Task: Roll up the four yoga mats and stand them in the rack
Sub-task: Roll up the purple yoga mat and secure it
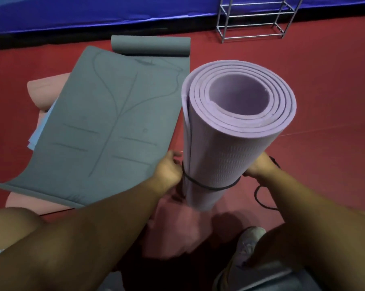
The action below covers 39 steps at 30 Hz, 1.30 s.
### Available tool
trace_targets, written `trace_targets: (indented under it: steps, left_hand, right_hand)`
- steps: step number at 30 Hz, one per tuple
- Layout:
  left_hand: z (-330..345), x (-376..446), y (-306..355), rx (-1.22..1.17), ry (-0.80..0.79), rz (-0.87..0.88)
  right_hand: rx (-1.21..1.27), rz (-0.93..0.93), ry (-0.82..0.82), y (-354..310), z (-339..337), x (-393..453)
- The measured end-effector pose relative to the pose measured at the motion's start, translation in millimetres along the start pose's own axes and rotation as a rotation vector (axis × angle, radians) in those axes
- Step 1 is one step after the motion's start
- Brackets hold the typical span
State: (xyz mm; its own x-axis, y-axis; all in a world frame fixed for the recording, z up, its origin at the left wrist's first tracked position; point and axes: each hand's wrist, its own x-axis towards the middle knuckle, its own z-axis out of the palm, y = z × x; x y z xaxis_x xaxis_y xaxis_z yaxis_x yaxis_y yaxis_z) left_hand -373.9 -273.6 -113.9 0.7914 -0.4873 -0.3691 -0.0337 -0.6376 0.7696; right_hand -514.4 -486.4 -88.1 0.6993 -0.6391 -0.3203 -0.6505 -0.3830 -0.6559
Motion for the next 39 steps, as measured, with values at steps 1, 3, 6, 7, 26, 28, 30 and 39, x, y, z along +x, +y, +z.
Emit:
trace_targets:
  steps: [1,3,6,7,26,28,30,39]
  left_hand:
    - [-1,-6,2,-0.050,0.008,0.028]
    - [-5,-21,6,-0.100,-0.034,0.094]
    - [-9,-30,6,-0.113,-0.084,0.194]
    - [-11,-28,4,-0.123,-0.102,0.212]
    - [-14,-7,11,-0.229,-0.036,0.182]
    - [-17,-1,16,-0.230,-0.027,0.201]
    - [-22,4,24,-0.216,-0.033,0.201]
    - [-59,40,32,-0.115,-0.336,0.170]
  right_hand:
    - [0.013,-0.037,-0.074,-4,-7,-5]
    - [-0.029,-0.118,-0.247,-14,-17,-15]
    - [0.076,-0.162,-0.456,-20,-18,-20]
    - [0.070,-0.182,-0.465,-20,-16,-19]
    - [0.131,-0.329,-0.256,-35,-4,8]
    - [0.145,-0.331,-0.224,-34,-6,12]
    - [0.169,-0.336,-0.197,-34,-8,18]
    - [0.090,-0.411,-0.394,-51,-11,69]
